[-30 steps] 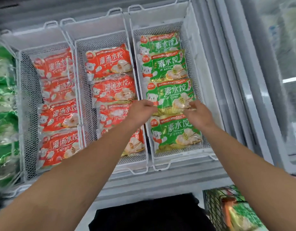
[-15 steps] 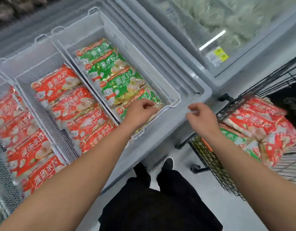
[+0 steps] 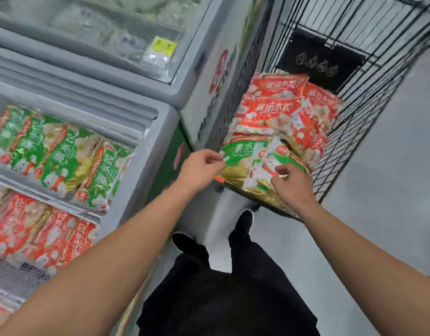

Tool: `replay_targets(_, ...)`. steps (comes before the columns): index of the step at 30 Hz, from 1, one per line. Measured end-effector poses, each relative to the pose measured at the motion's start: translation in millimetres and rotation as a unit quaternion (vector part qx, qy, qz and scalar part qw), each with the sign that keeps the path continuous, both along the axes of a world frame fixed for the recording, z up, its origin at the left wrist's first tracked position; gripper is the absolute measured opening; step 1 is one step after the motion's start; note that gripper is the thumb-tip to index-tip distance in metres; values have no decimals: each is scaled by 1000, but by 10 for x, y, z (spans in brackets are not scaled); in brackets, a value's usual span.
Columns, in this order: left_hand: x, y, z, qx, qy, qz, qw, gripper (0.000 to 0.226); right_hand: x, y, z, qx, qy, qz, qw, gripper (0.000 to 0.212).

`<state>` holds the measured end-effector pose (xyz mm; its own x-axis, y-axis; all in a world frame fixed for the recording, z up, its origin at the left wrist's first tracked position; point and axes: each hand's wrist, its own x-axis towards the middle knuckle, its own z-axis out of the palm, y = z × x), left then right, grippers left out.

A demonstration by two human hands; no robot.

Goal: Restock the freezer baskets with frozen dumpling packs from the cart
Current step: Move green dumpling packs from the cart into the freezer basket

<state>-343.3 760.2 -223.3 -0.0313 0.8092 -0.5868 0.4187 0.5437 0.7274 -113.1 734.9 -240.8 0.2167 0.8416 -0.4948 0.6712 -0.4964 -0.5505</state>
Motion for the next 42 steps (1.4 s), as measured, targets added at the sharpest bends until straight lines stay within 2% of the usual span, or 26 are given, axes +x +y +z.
replay_targets(3,410,91,-106,-17,10,-24,1000,30,384,-16,-147,-18,-2,-5,1000,39)
replay_targets(7,922,201,-264,-38,38,-66,996,21,753,-16,-327,-25,7,-35,999,37)
replay_targets(10,1195,312,-451,-32,82,-117,989,35,891,-26,-451,-40,16,-47,998,38)
replay_targets(13,1411,431,-705,-42,113,-127,985,48,980,-46,-596,-57,26,-71,995,38)
replay_targets(16,1596,561,-1029,-68,135,-151,977,54,1034,-90,-741,-65,20,-119,991,36)
replay_targets(19,1702,659,-1270,-81,161,-155,971,46,1032,-174,-839,-76,24,-156,985,33)
replay_targets(24,1690,764,-1394,-72,165,-191,965,16,1013,-225,-943,-95,21,-184,978,31)
replay_targets(27,1450,813,-1314,-88,152,-207,962,16,985,-138,-981,-104,21,-194,975,36)
replay_targets(30,1067,848,-1241,-159,82,-202,963,42,936,-47,-1055,-116,23,-187,975,45)
replay_targets(32,867,874,-1259,-177,64,-190,964,58,898,34,-1119,-124,48,-220,966,51)
replay_targets(35,775,900,-1323,-156,102,-182,965,44,890,183,-1218,-134,116,-337,924,54)
replay_targets(37,778,907,-1387,-158,121,-169,965,34,933,238,-1260,-163,148,-399,890,41)
replay_targets(39,779,898,-1399,-168,128,-150,966,29,961,237,-1312,-180,162,-401,884,27)
replay_targets(42,809,918,-1379,-182,98,-82,975,18,966,169,-1285,-179,148,-386,893,23)
